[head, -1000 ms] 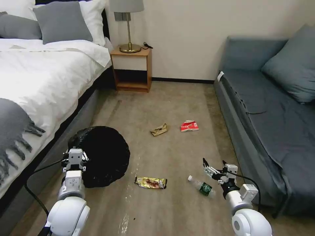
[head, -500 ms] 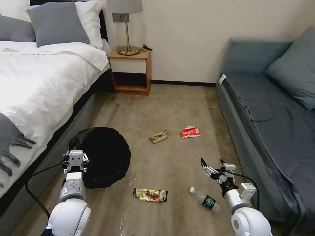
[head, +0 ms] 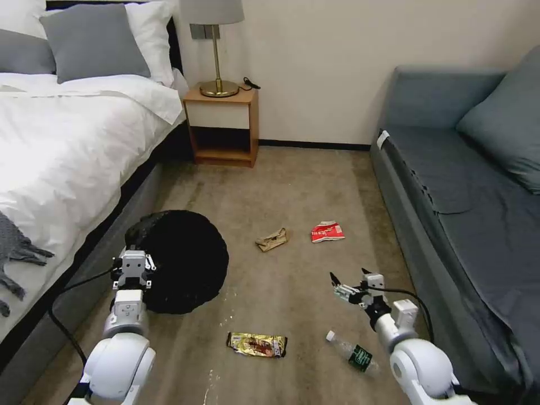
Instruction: Pick up the trash bin, then pick up the garbage on the floor and place it into the trash bin.
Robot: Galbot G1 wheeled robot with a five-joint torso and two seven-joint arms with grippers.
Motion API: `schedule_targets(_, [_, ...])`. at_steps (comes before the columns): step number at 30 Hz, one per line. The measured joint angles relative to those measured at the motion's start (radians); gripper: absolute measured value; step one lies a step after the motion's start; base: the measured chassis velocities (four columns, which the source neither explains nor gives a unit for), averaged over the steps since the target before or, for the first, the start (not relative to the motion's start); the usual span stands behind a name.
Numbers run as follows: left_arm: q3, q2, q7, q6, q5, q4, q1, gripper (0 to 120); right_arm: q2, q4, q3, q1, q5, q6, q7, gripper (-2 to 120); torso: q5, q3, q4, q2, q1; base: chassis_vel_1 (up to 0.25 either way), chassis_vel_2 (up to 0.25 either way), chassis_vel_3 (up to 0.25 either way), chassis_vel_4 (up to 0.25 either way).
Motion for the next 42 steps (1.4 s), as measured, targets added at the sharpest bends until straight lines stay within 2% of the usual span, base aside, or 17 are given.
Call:
schedule_targets(2, [-0.002, -0.005, 0.0, 0.0, 0.007, 0.011, -0.006, 4, -0.059, -0.044, -0.085, 0.062, 0.001, -0.008, -0.02, 100, -0.0002, 0.0, -0.0002, 0.0, 0.0, 0.0, 0.0, 0.0, 0.0])
schedule_targets(3, [-0.002, -0.005, 0.0, 0.0, 0.007, 0.011, -0.006, 4, -0.059, -0.044, -0.085, 0.062, 0.001, -0.008, -0.02, 100, -0.0002, 0.0, -0.0002, 0.0, 0.0, 0.0, 0.0, 0.0, 0.0])
schedule_targets(6, [-0.005, -0.016, 0.0, -0.004, 0.022, 0.02, -0.013, 4, -0.113, -0.128, -0.25, 0.185, 0.005, -0.025, -0.041, 100, -0.0001, 0.0, -0.0003, 0.0, 0.0, 0.0, 0.0, 0.0, 0.0])
schedule_targets(7, [-0.005, -0.016, 0.0, -0.004, 0.022, 0.02, -0.013, 4, -0.113, -0.128, -0.25, 0.185, 0.005, -0.025, -0.041, 100, -0.0001, 0.0, -0.0003, 0.0, 0.0, 0.0, 0.0, 0.0, 0.0])
schedule_targets(12, [-0.006, -0.035, -0.001, -0.02, 0.063, 0.024, -0.002, 4, -0.108, -0.228, -0.488, 0.323, 0.035, -0.055, -0.061, 100, -0.0002, 0.0, 0.0, 0.0, 0.0, 0.0, 0.0, 0.0, 0.0])
schedule_targets(16, [-0.002, -0.044, -0.007, -0.027, 0.092, 0.03, 0.004, 4, -0.095, -0.253, -0.585, 0.359, 0.058, -0.072, -0.067, 100, -0.0001, 0.0, 0.0, 0.0, 0.0, 0.0, 0.0, 0.0, 0.0])
schedule_targets(25, [0.002, -0.07, -0.015, -0.023, 0.122, 0.003, 0.01, 4, -0.105, -0.252, -0.704, 0.384, 0.065, -0.096, -0.103, 100, 0.0, 0.0, -0.0003, 0.0, 0.0, 0.0, 0.0, 0.0, 0.0])
schedule_targets(28, [-0.005, -0.081, -0.014, -0.021, 0.13, -0.024, 0.033, 4, -0.088, -0.279, -0.738, 0.386, 0.064, -0.102, -0.107, 100, 0.0003, 0.0, -0.0003, 0.0, 0.0, 0.0, 0.0, 0.0, 0.0])
schedule_targets(35, [-0.013, -0.075, -0.014, -0.029, 0.141, -0.017, 0.05, 4, -0.079, -0.292, -0.759, 0.388, 0.056, -0.105, -0.111, 100, 0.0, 0.0, -0.0003, 0.0, 0.0, 0.0, 0.0, 0.0, 0.0])
schedule_targets(42, [-0.022, -0.048, -0.015, -0.038, 0.145, -0.002, 0.061, 4, -0.062, -0.321, -0.776, 0.41, 0.059, -0.119, -0.114, 100, -0.0001, 0.0, -0.0002, 0.0, 0.0, 0.0, 0.0, 0.0, 0.0])
